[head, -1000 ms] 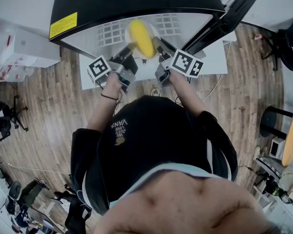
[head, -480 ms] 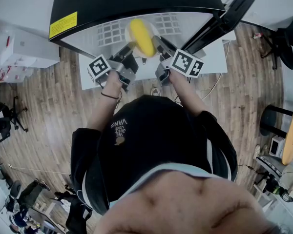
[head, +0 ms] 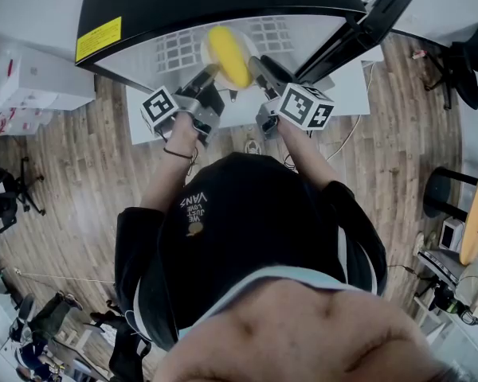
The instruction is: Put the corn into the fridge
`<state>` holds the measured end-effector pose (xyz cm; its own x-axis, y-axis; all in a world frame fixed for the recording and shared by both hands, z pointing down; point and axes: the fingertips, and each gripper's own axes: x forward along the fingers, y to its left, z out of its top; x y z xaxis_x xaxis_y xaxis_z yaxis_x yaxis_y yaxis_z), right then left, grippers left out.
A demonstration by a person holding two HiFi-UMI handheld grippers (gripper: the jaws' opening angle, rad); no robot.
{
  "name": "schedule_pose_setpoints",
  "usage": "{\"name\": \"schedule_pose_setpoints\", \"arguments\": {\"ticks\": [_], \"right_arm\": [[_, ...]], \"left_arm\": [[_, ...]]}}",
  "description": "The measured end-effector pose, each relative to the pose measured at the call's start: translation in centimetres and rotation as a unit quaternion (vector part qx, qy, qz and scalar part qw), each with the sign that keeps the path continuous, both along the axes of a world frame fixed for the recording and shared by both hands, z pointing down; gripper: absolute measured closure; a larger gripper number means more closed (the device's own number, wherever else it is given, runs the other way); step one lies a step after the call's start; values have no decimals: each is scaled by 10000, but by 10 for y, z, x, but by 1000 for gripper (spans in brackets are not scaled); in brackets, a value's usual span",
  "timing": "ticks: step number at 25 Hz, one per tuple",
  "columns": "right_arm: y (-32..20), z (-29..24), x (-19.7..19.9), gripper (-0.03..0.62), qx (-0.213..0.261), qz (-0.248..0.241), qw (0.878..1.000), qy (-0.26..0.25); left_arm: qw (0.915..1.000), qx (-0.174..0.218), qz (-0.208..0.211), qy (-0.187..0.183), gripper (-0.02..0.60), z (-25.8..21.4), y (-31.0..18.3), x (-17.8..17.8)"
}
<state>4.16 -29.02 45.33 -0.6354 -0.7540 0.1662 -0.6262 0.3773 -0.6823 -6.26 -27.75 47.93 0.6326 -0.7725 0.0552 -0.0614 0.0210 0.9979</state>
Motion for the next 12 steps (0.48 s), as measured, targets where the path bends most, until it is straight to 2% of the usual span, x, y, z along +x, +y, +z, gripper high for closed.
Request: {"name": "schedule_pose_setpoints", "arguments": {"ticks": [7,12], "right_arm": [[9,-4,1,453,123,8,9999,62],[19,-18,1,453,562,-15,9976,396]], "left_arm": [[9999,-23,-129,85,549,-2,1,-2],[9995,-26,-260,151,548,-4,1,-3]]}}
